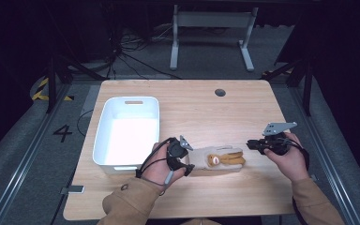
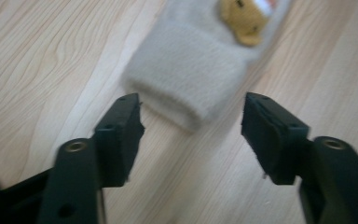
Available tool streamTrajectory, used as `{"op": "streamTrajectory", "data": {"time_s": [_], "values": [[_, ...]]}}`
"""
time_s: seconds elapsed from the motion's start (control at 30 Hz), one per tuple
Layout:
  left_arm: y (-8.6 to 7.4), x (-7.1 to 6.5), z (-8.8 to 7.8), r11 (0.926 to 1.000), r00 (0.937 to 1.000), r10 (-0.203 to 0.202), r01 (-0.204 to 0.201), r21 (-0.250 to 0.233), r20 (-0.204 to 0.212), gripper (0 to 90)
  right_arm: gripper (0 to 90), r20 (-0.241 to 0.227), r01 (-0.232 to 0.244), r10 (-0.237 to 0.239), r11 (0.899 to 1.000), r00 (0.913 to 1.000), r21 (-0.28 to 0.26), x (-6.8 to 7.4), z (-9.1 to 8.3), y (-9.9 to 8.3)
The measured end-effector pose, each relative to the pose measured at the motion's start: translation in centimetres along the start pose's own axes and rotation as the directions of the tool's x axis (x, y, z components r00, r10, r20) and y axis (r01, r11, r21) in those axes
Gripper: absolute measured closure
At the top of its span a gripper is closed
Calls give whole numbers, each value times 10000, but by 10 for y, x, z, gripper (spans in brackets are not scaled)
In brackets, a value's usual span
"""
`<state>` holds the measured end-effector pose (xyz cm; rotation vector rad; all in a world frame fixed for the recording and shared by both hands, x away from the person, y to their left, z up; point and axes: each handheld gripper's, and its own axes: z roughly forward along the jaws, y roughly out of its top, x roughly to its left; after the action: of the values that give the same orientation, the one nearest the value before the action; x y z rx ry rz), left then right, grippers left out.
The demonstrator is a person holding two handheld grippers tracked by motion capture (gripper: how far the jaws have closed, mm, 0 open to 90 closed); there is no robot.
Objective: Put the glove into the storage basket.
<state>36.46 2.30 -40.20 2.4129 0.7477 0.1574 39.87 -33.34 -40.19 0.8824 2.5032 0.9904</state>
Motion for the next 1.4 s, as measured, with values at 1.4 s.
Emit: {"op": "streamTrajectory", "data": {"time_s": [1.4], "values": [[44,9,68,9742,9652,2240,-2258,-24,1352,158,673,477,-1154,1169,9927,9920,-338,-11,-28,-31]]}}
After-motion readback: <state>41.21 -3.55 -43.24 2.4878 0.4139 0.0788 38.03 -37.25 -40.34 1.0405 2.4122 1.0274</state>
